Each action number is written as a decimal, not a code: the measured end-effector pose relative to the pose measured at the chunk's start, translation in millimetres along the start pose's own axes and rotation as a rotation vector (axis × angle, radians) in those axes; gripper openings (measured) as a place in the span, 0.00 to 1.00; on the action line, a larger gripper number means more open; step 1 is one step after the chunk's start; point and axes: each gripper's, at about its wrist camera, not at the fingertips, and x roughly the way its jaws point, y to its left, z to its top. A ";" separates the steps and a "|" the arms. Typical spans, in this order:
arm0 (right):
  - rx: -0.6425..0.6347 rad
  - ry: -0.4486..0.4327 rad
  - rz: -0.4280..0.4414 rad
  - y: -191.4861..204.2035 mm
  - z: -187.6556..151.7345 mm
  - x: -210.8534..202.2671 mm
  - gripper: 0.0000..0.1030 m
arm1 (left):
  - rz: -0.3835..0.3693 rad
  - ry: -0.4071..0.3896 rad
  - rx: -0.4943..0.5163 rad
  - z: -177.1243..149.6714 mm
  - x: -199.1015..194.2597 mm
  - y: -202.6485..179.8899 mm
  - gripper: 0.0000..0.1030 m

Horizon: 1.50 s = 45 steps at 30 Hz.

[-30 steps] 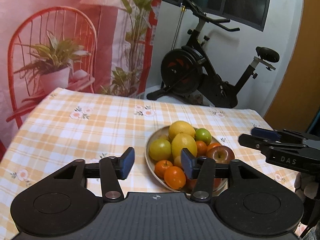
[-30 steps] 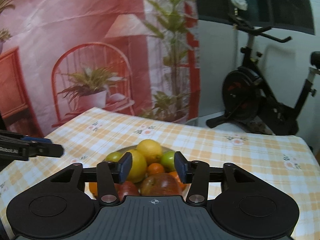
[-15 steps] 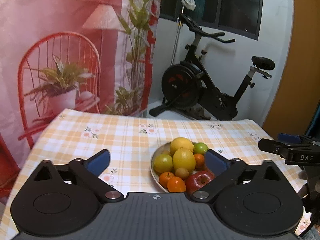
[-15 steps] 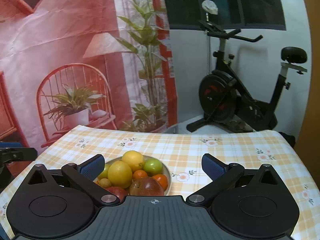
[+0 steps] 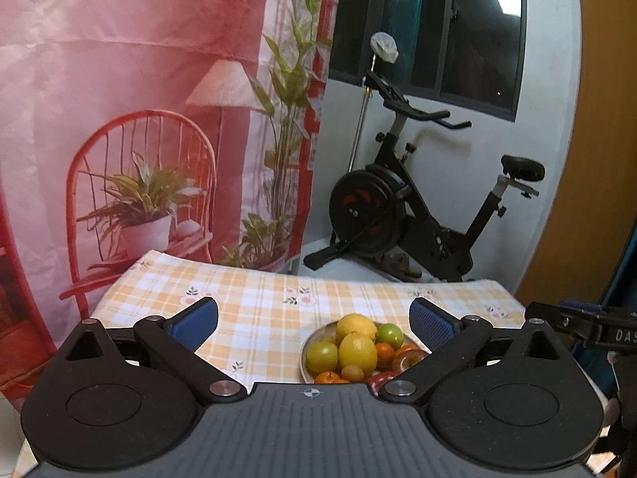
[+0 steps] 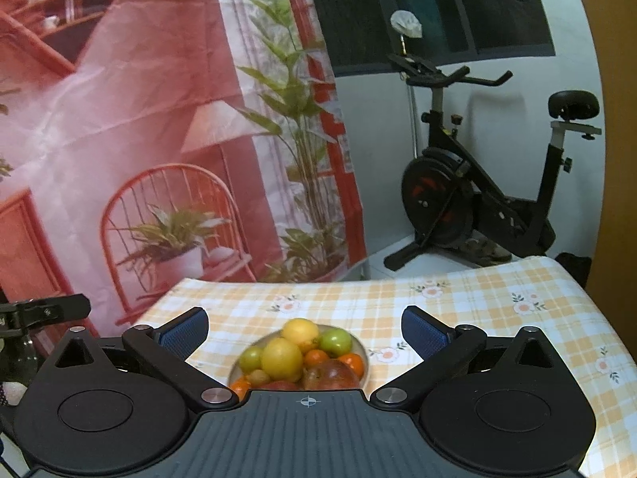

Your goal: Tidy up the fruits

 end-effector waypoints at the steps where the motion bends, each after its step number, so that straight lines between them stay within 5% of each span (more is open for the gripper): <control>1: -0.001 -0.003 0.000 2.9 0.7 -4.1 1.00 | 0.004 0.000 -0.004 1.8 -4.2 -0.7 1.00; 12: -0.006 -0.016 -0.038 21.0 5.8 -41.2 1.00 | 0.079 -0.029 0.041 10.8 -45.3 -15.7 1.00; 45: -0.022 -0.060 -0.114 23.2 4.3 -83.4 1.00 | 0.079 -0.060 0.029 7.5 -82.5 -27.3 1.00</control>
